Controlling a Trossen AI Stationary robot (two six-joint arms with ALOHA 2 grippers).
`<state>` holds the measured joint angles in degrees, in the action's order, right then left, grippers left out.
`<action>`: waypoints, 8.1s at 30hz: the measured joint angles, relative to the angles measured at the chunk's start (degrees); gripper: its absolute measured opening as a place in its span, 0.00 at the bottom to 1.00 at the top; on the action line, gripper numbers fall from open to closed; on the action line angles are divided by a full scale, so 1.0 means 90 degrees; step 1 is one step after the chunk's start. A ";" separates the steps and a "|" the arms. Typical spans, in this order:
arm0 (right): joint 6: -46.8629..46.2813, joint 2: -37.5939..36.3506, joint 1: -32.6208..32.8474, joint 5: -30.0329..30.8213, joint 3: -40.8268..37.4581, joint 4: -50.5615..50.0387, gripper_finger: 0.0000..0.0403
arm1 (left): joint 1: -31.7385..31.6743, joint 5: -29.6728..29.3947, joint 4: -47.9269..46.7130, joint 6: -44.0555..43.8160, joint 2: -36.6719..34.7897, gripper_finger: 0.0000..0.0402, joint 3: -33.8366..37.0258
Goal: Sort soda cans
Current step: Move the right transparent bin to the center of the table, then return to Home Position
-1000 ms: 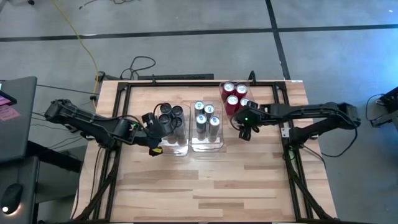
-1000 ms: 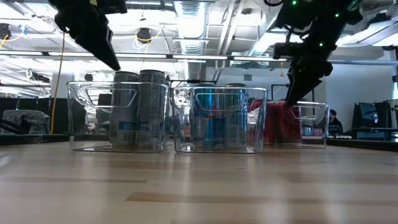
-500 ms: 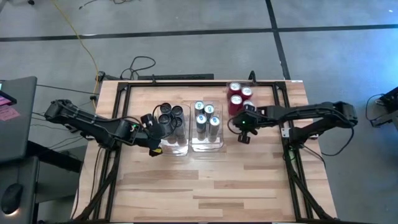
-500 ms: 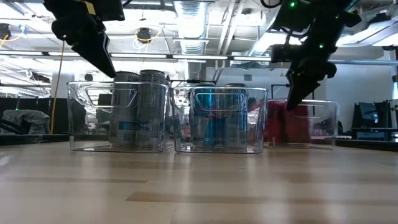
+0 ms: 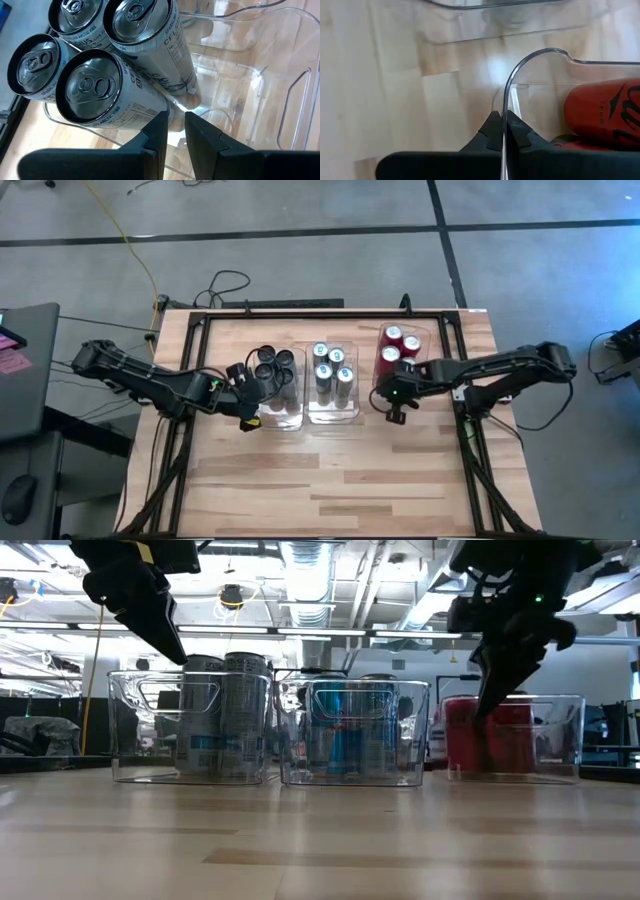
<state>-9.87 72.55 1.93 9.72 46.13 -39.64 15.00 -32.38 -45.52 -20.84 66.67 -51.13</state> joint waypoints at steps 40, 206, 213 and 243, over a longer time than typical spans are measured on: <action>0.0438 0.0955 0.0981 -0.0484 0.0778 0.0397 0.05 | 0.0000 0.0007 -0.0002 -0.0012 0.0000 0.15 0.0000; 0.0928 -0.8046 -0.0483 0.0111 -0.5090 0.4743 0.09 | -0.2732 0.2715 0.5380 0.1496 -0.7344 0.00 0.5634; 0.0930 -0.8046 -0.0483 0.0111 -0.5093 0.4743 0.09 | -0.2732 0.2713 0.5382 0.1498 -0.7344 0.00 0.5634; 0.0928 -0.8046 -0.0481 0.0111 -0.5098 0.4740 0.09 | -0.2732 0.2713 0.5384 0.1498 -0.7344 0.00 0.5634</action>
<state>-1.52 0.14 -2.39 10.72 0.25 3.03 -9.58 -7.97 2.94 -7.35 0.58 -0.43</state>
